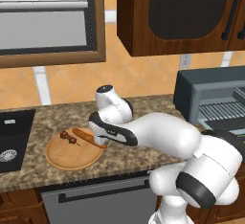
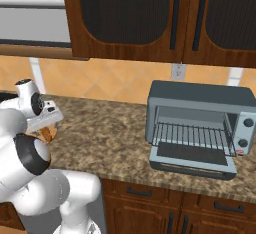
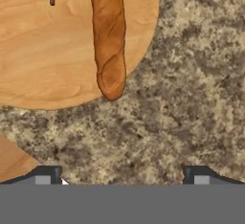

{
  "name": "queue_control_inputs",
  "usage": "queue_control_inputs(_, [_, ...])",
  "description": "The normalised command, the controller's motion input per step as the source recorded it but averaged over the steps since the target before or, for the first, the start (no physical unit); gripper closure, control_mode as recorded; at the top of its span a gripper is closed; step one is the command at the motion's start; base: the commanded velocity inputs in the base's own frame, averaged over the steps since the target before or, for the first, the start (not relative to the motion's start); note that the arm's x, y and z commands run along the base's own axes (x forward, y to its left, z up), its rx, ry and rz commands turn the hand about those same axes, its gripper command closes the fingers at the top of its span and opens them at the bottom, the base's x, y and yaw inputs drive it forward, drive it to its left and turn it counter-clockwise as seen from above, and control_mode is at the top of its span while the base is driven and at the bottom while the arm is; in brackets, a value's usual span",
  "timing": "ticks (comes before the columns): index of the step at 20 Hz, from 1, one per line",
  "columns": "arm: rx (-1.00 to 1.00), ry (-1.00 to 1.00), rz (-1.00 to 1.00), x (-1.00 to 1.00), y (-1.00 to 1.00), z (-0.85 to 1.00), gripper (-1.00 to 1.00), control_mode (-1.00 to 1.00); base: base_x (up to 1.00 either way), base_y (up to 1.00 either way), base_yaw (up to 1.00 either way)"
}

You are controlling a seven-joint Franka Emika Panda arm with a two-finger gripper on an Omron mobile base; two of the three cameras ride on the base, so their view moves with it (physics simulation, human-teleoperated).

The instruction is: Pick up the kebab skewer and baguette bread, and place them inside the toaster oven. Close the toaster oven door and start by setting the timer.

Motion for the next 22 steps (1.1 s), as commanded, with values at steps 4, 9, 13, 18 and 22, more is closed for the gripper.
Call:
queue_control_inputs(4, [0.0, 0.02, 0.03, 0.45, 0.81, -0.55, -1.0, -1.0, 0.0, 0.0, 0.0])
queue_control_inputs(9, [0.0, 0.0, 0.0, 0.59, 0.35, -0.51, -1.0, -1.0, 0.0, 0.0, 0.0])
queue_control_inputs(13, [0.0, 0.0, 0.0, 0.56, 0.31, -0.34, -1.0, -1.0, 0.0, 0.0, 0.0])
queue_control_inputs(18, [0.0, 0.0, 0.0, 0.19, 0.15, -0.32, -1.0, -1.0, 0.0, 0.0, 0.0])
queue_control_inputs(22, [0.0, 0.0, 0.0, 0.1, 0.01, -0.25, -1.0, -1.0, 0.0, 0.0, 0.0])
